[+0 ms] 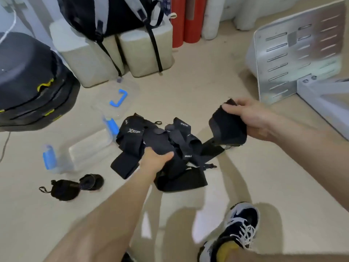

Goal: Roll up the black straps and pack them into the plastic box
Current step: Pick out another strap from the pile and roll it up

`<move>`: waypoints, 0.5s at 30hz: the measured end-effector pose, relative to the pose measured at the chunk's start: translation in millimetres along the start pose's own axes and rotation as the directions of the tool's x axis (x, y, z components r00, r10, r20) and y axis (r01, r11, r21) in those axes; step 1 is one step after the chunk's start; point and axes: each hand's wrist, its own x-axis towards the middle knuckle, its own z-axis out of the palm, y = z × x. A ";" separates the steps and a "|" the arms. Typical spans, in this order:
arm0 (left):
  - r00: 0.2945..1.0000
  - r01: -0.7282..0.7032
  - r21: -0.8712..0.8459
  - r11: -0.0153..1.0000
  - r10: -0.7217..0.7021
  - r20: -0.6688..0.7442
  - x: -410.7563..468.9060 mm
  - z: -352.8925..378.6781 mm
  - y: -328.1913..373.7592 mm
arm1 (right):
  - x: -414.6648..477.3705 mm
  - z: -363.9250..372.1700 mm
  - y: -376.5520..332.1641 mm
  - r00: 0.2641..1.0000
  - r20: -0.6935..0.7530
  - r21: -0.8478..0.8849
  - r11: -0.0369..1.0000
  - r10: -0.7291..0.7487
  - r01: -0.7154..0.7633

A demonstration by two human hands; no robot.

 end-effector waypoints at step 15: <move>0.957 0.015 -0.808 0.589 0.226 0.182 -54.4 -26.1 70.2 | 13.7 49.6 128.9 0.963 -0.011 0.152 0.953 0.268 -0.263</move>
